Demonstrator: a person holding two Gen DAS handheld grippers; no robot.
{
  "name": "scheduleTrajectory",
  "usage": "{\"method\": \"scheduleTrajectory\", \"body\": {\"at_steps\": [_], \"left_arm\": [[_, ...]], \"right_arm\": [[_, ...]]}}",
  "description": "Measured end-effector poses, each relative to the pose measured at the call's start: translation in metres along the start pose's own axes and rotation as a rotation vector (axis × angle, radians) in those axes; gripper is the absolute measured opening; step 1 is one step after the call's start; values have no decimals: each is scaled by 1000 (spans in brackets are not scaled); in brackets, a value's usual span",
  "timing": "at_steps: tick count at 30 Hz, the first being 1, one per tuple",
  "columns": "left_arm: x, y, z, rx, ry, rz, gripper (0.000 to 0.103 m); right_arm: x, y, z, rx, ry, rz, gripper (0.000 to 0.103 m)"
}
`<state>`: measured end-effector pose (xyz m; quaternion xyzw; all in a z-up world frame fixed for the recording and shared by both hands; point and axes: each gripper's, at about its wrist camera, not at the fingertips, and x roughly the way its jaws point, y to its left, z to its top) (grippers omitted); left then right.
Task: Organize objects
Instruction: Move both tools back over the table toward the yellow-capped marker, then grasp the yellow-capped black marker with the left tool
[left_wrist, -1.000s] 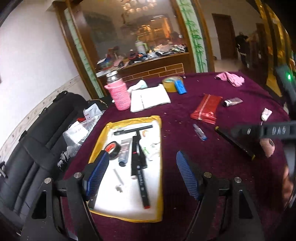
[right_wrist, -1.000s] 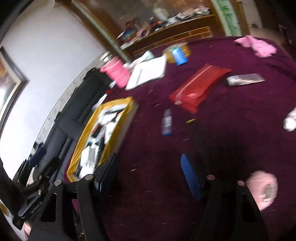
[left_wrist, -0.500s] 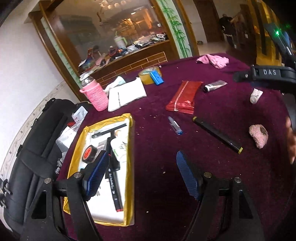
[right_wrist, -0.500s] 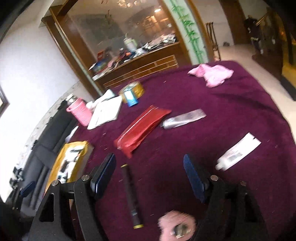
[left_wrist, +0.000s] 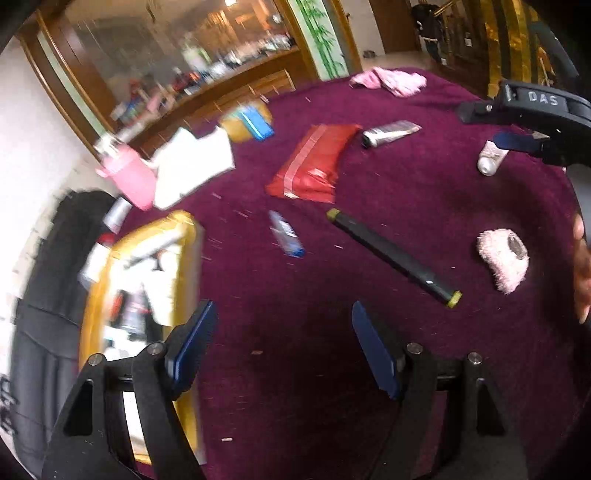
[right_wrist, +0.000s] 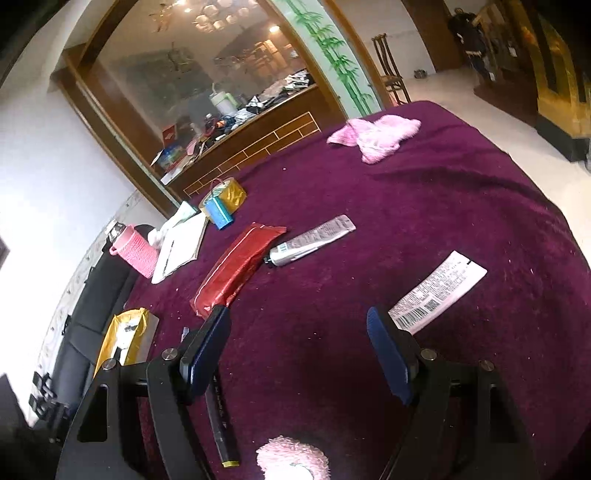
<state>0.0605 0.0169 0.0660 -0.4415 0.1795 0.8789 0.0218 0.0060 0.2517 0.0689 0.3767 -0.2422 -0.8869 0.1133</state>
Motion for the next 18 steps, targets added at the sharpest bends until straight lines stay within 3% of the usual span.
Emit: {"method": "scheduleTrajectory", "body": {"at_steps": [4,9,18], "left_arm": [[32,7,5,-119,98,-150,75],[54,5,12,-225,155,-252,75],[76,-26,31,-180,126,-235,75]], "right_arm": [[0,-3,1,8,-3,-4,71],[2,-4,0,11,5,-17,71],[-7,-16,5,51,-21,-31,72]]}}
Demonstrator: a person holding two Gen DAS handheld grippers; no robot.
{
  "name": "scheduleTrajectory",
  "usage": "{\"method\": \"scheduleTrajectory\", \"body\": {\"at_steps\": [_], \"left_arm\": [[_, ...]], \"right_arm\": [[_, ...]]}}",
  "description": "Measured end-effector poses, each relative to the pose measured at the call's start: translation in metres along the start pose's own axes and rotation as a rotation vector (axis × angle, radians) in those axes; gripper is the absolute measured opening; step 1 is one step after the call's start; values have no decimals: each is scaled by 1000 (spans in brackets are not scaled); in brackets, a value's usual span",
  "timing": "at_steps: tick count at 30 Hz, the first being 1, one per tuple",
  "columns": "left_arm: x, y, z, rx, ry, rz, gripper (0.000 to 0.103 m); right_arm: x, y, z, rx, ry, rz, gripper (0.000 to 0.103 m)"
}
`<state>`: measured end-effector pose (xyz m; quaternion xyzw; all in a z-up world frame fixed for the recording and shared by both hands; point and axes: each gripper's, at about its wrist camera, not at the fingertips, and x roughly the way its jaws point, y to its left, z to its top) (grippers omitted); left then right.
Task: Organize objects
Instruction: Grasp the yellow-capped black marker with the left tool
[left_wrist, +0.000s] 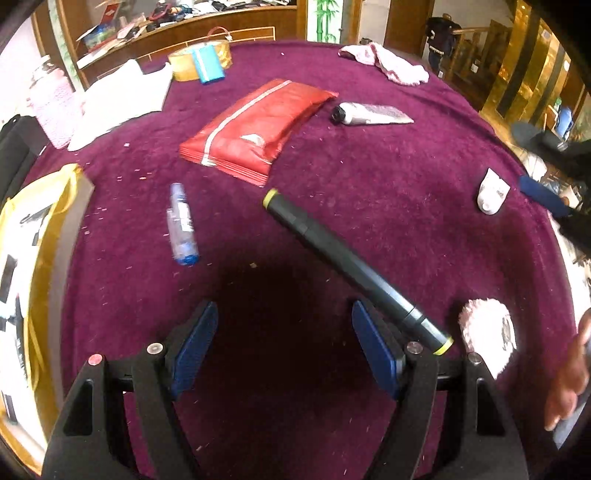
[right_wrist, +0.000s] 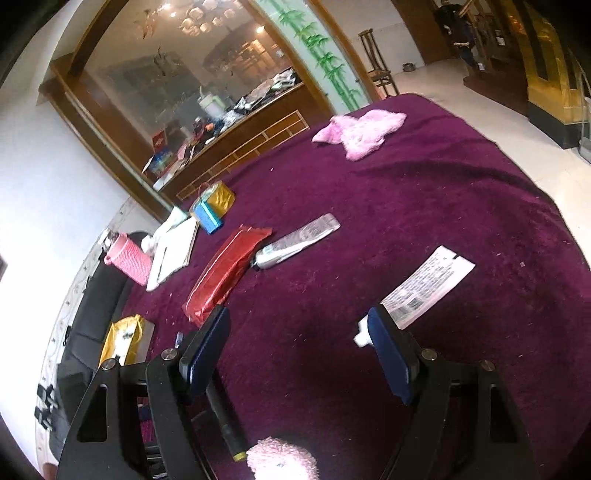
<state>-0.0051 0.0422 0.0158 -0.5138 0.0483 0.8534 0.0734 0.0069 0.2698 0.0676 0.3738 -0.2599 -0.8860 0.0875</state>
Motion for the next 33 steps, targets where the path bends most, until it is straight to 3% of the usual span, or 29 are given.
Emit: {"method": "scheduleTrajectory", "body": {"at_steps": [5,8,12,15,19,24,27,29,33], "left_arm": [[2,-10,6,65,-74,29,75],[4,-11,12,51,-63,28,75],[6,-9,21,-1,-22,-55,75],[1,-4,22,-66,-42,-123,75],[11,-11,29,-75,-14,-104,75],[22,-38,38,22,-45,0,78],[25,-47,45,47,-49,20,78],[28,-46,52,24,-8,-12,78],[24,-33,55,-95,18,-161,78]], "right_arm": [[-13,-26,11,94,-52,-20,72],[-19,-46,17,175,-83,-39,72],[-19,-66,19,268,-84,-31,76],[-15,-69,19,273,-72,-37,76],[-11,-63,18,244,-58,-41,76],[-11,-65,17,252,-57,-52,76],[-9,-65,17,252,-50,-53,76],[-8,-64,16,243,-42,-54,76],[-8,-63,16,240,-43,-53,76]]}}
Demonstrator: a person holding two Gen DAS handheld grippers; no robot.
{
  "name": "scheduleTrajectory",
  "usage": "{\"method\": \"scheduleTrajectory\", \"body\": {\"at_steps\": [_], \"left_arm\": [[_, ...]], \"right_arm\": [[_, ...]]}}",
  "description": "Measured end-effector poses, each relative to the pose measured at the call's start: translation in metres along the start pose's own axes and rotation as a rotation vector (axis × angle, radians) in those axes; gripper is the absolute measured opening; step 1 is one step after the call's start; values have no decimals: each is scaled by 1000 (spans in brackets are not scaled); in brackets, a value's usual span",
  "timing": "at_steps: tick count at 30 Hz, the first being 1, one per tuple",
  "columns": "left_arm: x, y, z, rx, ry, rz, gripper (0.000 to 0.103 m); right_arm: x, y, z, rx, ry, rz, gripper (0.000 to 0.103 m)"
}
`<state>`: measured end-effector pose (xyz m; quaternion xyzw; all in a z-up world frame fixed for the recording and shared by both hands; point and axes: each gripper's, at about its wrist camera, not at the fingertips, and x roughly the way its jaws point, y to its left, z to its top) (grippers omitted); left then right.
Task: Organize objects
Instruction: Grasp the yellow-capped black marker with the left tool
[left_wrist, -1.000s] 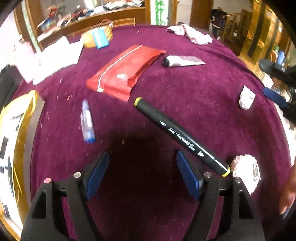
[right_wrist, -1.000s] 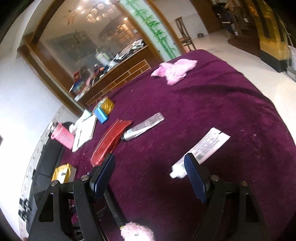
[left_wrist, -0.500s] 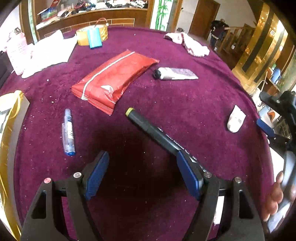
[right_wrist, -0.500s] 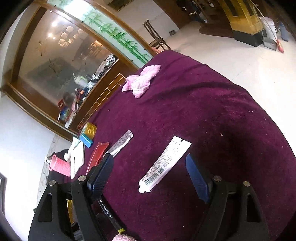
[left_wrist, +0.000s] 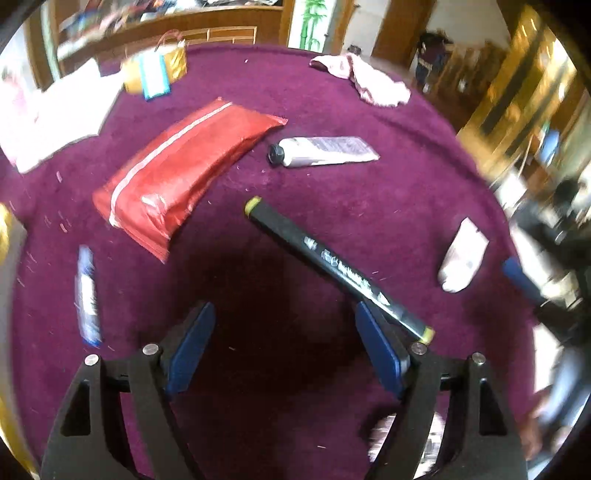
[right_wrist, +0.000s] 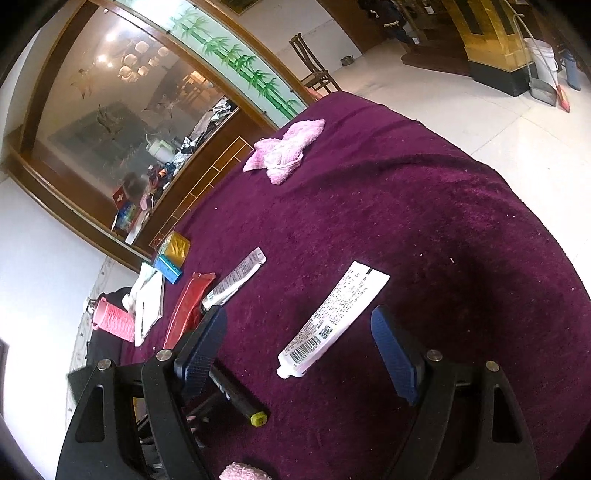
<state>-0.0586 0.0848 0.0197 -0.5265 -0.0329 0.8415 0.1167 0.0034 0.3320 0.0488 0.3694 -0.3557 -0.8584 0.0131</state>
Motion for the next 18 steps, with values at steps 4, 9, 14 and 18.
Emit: {"method": "scheduleTrajectory", "body": {"at_steps": [4,9,14,18], "left_arm": [[6,0,12,-78,20,14,80],[15,-29,24,-15,-31,171,83],[19,-54,6,261,-114,319,85],[3,-48,-10,376,-100,252,28]], "right_arm": [[2,0,-1,1,11,6,76],[3,5,-3,-14,10,10,76],[2,5,-3,-12,9,10,76],[2,6,-4,-13,10,4,76]]}}
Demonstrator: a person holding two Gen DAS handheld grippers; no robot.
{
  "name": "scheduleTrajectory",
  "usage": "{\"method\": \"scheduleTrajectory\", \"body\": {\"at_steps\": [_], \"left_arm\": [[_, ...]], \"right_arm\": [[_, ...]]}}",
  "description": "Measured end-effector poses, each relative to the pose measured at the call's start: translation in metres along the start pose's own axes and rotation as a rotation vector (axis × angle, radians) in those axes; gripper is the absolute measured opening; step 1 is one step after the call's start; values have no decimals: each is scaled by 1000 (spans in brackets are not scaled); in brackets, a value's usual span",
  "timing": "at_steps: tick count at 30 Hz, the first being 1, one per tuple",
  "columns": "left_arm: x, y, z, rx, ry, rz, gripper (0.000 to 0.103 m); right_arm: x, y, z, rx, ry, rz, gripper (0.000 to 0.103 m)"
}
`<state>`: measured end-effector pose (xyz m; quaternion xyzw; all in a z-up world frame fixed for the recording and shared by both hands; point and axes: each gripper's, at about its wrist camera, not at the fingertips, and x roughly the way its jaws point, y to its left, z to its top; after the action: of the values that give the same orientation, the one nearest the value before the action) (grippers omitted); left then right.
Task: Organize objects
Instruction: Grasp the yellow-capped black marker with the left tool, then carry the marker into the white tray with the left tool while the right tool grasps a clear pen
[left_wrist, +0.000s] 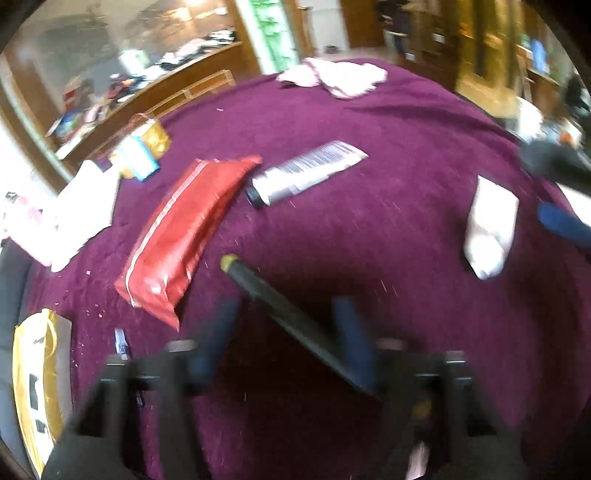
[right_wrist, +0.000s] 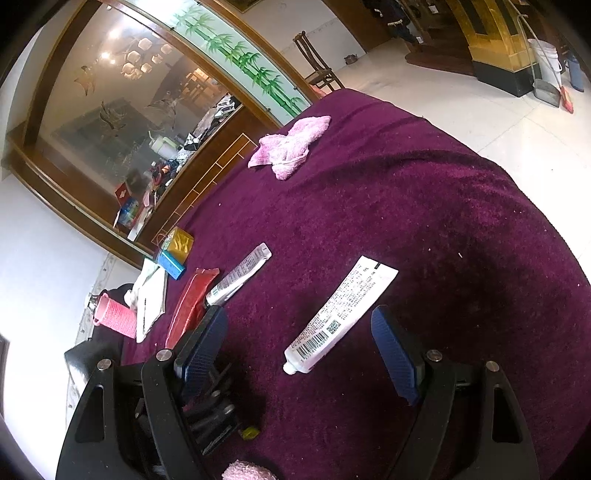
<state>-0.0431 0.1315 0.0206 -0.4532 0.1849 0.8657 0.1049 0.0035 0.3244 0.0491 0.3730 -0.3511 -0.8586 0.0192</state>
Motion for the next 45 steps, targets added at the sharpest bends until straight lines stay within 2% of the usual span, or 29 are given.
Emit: {"method": "scheduleTrajectory", "body": {"at_steps": [2,3,8,11,16,19,21,26,31,33,35,37,40,41,45], "left_arm": [[-10,8,-14,12,23,-42,15],[-14,15,-20,6,31,-75,13],[-21,39,-43,-76,61,-193,12],[-19,35,-41,-74,49,-203,13],[-14,29,-38,-61,-15,-162,17],[-16,35,-42,-68,-17,-185,12],[-22,42,-48,-91,-25,-207,12],[-66,79,-75,-177,-107,-260,12],[-120,148,-120,-330,-190,-292,12],[-133,174,-139,-385,-203,-282,12],[-143,198,-158,-437,-215,-270,12],[-149,218,-176,-479,-229,-258,12],[-151,239,-199,-525,-235,-244,12],[-151,243,-205,-534,-237,-240,12],[-149,265,-230,-584,-228,-234,12]], "right_arm": [[0,1,-1,-4,2,-3,76],[1,2,-1,-6,3,-4,76],[6,6,-7,-21,25,-7,76],[11,9,-11,-34,44,-4,76],[17,17,-17,-80,55,-26,76],[19,20,-19,-106,58,-30,76],[19,21,-20,-116,58,-38,76],[21,23,-23,-136,59,-45,76],[21,38,-31,-214,63,-40,76],[16,53,-36,-238,64,-37,76],[10,75,-45,-265,76,2,76],[10,108,-60,-341,116,27,76],[30,161,-87,-444,235,89,76],[43,182,-98,-486,276,78,76],[87,228,-129,-634,327,-19,75]]}}
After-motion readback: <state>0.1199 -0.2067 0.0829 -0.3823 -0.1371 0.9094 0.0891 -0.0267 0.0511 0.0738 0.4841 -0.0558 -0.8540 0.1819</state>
